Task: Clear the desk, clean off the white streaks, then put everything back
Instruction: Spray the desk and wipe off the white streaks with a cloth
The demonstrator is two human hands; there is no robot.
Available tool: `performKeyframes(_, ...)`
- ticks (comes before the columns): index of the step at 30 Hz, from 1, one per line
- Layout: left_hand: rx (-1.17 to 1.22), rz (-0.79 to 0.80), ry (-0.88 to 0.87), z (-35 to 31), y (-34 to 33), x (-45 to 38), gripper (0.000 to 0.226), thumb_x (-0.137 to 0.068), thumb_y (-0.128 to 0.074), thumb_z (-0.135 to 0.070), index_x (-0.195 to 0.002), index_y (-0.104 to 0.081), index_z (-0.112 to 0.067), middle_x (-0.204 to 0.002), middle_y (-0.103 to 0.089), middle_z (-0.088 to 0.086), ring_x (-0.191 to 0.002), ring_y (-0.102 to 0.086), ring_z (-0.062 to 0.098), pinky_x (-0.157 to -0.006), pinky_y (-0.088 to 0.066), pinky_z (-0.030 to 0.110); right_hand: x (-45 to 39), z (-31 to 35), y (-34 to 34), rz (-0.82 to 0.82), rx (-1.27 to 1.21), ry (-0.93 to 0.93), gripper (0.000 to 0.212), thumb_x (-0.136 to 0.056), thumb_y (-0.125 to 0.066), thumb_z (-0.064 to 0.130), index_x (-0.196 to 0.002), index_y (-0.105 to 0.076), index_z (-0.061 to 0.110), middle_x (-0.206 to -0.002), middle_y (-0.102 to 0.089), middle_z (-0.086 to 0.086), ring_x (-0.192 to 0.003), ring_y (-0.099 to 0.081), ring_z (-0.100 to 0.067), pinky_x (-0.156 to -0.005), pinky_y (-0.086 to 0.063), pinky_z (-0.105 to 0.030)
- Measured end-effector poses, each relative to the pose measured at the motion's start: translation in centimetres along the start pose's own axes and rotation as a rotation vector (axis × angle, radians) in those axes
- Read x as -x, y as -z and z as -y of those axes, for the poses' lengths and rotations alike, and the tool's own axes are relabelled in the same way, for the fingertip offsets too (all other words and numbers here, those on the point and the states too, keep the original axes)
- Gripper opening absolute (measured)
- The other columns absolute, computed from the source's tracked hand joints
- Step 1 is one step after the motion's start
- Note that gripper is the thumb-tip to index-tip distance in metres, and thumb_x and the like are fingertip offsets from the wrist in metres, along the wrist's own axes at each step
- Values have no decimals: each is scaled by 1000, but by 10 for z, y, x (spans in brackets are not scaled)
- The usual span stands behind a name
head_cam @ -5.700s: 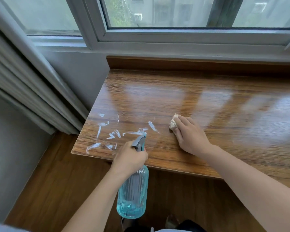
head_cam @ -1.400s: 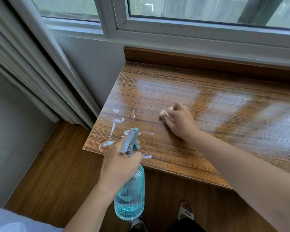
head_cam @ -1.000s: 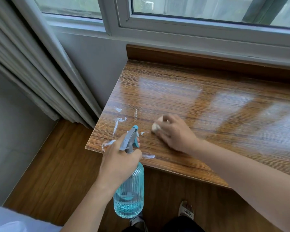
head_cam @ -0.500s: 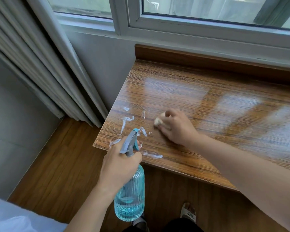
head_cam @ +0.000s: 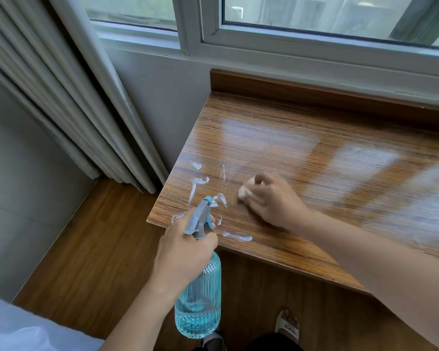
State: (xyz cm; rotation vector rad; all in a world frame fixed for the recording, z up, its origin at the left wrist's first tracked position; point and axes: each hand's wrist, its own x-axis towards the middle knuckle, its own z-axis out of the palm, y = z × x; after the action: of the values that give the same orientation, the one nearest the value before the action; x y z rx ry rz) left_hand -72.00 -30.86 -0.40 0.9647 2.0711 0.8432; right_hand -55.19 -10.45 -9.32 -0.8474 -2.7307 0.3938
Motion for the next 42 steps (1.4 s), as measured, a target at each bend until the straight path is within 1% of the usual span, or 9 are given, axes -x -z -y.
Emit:
performKeyframes(5, -31, -10, -3, 0, 0, -2, 22, -89, -63, -12, -90, -55, -32, -65, -41, -8, -55, -39, 13, -54, -35, 28, -45, 6, -13, -126, 40, -288, 21, -98, -61, 34, -102, -70, 16, -109, -56, -7, -102, -48, -30, -86, -45, -41)
performKeyframes(7, -29, -2, 5, 0, -1, -2, 22, -88, -64, -13, -94, -56, -32, -65, -41, -8, -54, -39, 12, -54, -35, 29, -29, 26, -16, -104, -22, -166, 22, -97, -62, 31, -112, -71, 19, -111, -56, -4, -101, -47, -27, -88, -47, -44)
performKeyframes(10, -25, 3, 22, 1, -1, -3, 21, -87, -64, -14, -97, -57, -32, -67, -42, -8, -54, -39, 12, -55, -35, 30, 15, 43, -8, 65, -108, 130, 33, -95, -63, 33, -127, -69, 26, -113, -54, 0, -99, -45, -18, -86, -42, -30)
performKeyframes(12, -32, 4, 30, 1, -1, -2, 21, -87, -64, -14, -96, -57, -33, -67, -42, -8, -53, -40, 12, -54, -35, 28, 21, 31, 2, 110, -74, 165, 32, -95, -62, 38, -124, -69, 28, -113, -54, 2, -99, -47, -16, -87, -42, -29)
performKeyframes(16, -27, -8, 40, 1, -2, 2, 19, -87, -64, -14, -87, -55, -30, -64, -42, -9, -50, -40, 11, -51, -34, 25, -25, 5, 1, 10, -3, -59, 32, -96, -58, 43, -100, -74, 16, -103, -55, -5, -97, -54, -28, -80, -43, -38)
performKeyframes(20, -32, -7, 41, 2, -2, 2, 19, -86, -65, -15, -83, -53, -28, -65, -43, -8, -53, -40, 12, -53, -34, 27, -48, 17, -12, -80, -8, -246, 17, -94, -65, 29, -95, -72, 13, -102, -54, -7, -98, -51, -31, -82, -45, -41)
performKeyframes(26, -39, 16, 28, 11, 5, 1, 17, -87, -64, -15, -84, -55, -29, -67, -46, -7, -56, -43, 13, -55, -35, 29, 12, 32, -1, 103, -92, 129, 32, -96, -61, 41, -122, -72, 27, -112, -53, 2, -99, -49, -15, -86, -43, -28)
performKeyframes(34, -97, 119, -77, 29, 17, -2, 24, -88, -63, -14, -95, -59, -37, -61, -49, -9, -56, -46, 14, -55, -39, 31, -5, 7, -2, -140, -5, -400, 18, -96, -64, 31, -97, -73, 15, -101, -53, -7, -99, -49, -31, -85, -45, -39)
performKeyframes(42, -292, 313, -156, 56, -2, 17, 21, -85, -61, -20, -94, -51, -35, -66, -49, -7, -59, -49, 18, -58, -41, 34, 89, 38, 10, -271, -17, -590, 33, -92, -74, 27, -121, -72, 12, -113, -54, -10, -108, -49, -26, -90, -45, -35)
